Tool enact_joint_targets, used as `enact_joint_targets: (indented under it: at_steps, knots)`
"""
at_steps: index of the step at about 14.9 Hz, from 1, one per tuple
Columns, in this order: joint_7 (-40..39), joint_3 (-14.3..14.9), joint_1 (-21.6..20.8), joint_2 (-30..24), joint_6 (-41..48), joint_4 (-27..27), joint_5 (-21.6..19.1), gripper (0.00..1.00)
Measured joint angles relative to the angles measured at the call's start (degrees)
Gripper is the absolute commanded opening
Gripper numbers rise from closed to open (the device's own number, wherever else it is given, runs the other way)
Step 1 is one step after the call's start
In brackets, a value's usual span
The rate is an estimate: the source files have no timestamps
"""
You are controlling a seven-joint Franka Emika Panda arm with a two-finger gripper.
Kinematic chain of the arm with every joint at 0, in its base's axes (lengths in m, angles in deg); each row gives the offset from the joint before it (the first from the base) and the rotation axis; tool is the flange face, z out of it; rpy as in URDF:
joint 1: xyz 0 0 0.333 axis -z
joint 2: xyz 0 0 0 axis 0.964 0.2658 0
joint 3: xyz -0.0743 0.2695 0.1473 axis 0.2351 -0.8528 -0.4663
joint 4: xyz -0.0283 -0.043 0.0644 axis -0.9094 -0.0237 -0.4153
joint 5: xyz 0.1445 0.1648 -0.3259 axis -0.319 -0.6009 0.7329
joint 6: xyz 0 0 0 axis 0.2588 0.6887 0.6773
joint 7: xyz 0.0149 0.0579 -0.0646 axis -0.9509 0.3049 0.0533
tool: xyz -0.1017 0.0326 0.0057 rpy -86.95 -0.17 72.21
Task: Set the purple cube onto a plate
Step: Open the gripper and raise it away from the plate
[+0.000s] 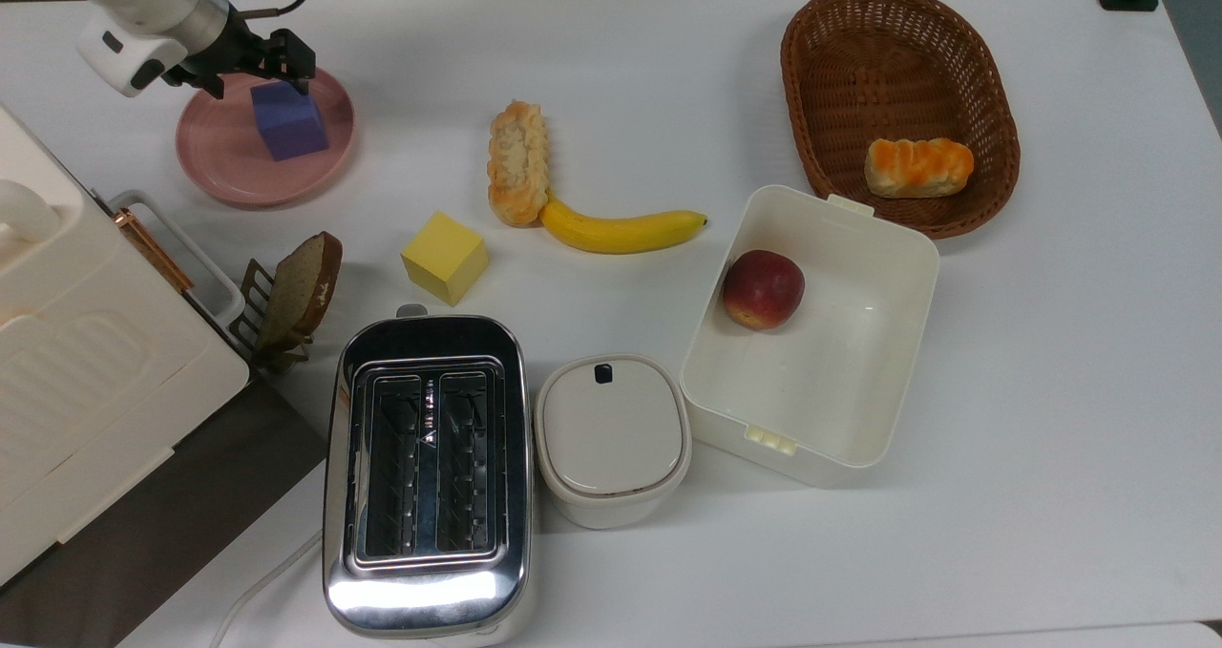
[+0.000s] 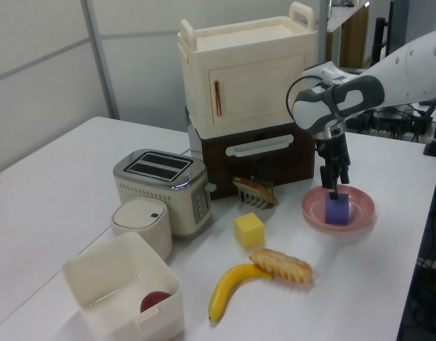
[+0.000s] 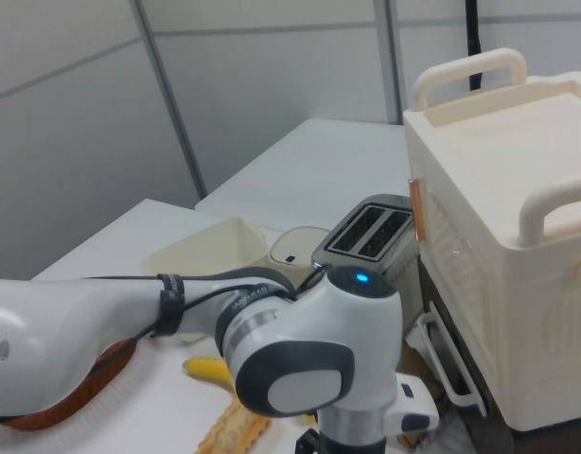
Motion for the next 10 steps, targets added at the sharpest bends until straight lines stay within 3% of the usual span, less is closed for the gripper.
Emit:
enact_joint_targets:
  at_steps: [2,6,8,10]
  knots:
    - [1.73,-0.14,-1.47,-1.32,0.29,0.29,-0.49,1.00]
    - [15.05,-1.23,-8.86,-5.96,7.82,4.83,-0.64,1.00]
    - [21.01,-4.17,-10.62,-8.93,11.09,7.64,-0.62,1.00]
    - [26.93,-9.31,-10.40,-11.83,12.28,8.95,-0.20,1.00]
